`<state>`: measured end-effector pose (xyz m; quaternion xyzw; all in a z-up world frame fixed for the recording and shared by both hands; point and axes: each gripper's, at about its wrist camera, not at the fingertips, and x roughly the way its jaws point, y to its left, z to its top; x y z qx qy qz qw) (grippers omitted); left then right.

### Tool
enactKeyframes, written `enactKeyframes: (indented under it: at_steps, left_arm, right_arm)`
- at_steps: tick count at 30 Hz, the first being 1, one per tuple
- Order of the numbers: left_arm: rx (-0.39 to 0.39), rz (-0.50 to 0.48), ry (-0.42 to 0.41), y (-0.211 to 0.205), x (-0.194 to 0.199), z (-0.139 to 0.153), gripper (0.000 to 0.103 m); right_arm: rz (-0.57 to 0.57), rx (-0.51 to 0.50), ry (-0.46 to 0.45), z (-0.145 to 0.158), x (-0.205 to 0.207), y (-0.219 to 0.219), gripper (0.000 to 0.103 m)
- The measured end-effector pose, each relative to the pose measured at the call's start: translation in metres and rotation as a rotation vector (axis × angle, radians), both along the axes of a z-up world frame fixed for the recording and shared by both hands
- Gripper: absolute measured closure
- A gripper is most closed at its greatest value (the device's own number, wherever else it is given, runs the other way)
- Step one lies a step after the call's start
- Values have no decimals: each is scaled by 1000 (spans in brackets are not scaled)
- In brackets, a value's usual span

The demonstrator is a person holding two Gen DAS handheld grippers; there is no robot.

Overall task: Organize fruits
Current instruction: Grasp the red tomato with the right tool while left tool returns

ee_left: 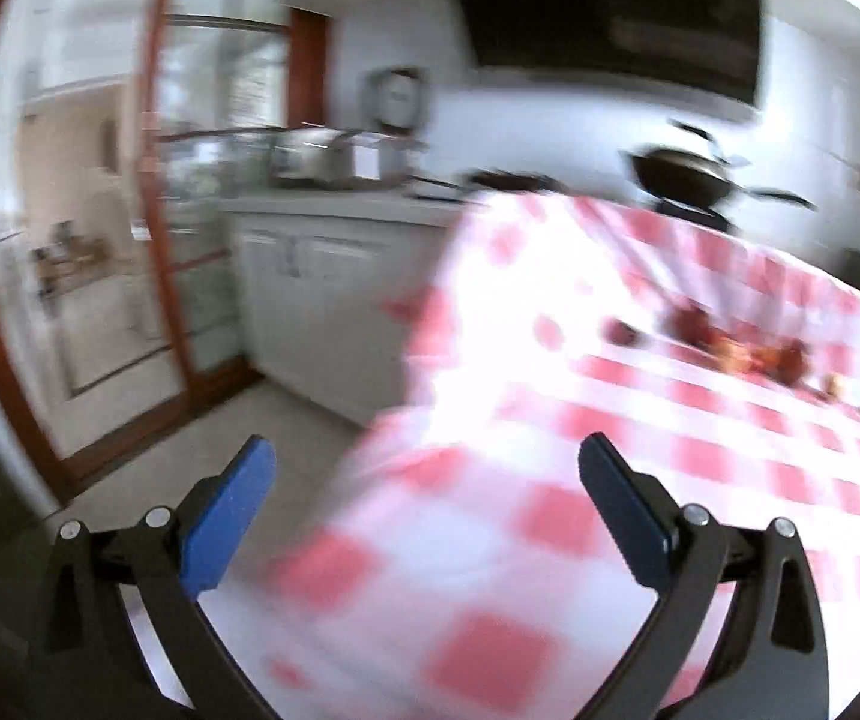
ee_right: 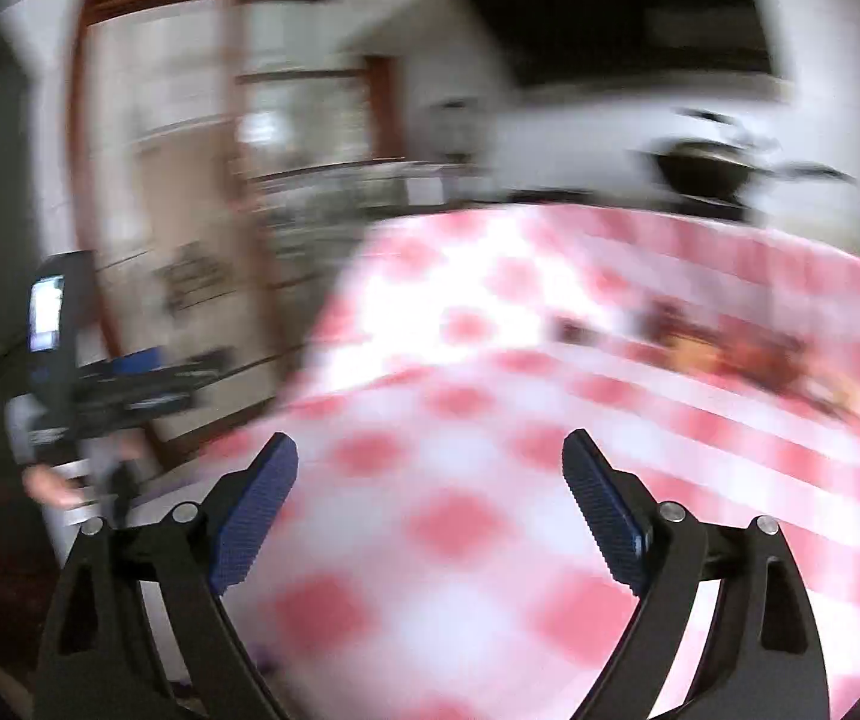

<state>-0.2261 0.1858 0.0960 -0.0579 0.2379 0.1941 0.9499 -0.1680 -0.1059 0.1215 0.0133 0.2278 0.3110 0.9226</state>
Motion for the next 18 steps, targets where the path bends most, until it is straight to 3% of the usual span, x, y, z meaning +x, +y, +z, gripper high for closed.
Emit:
enactKeyframes:
  at_steps: [3,5,9,13,18]
  left_arm:
    - [-18,-126,43,-49,43,-1,2]
    - [-31,-218,96,-87,96,-10,2]
    - [-149,-335,177,-148,176,-39,2]
    - [-293,-338,200,-193,265,-69,2]
    - [-399,-215,126,-212,326,-77,2]
  right_arm:
    - [-175,62,73,-11,41,-58,16]
    - [-278,83,114,-23,61,-107,16]
    - [-478,84,201,-52,116,-177,16]
    - [-605,174,288,-73,168,-237,16]
    - [-682,238,325,-84,214,-274,16]
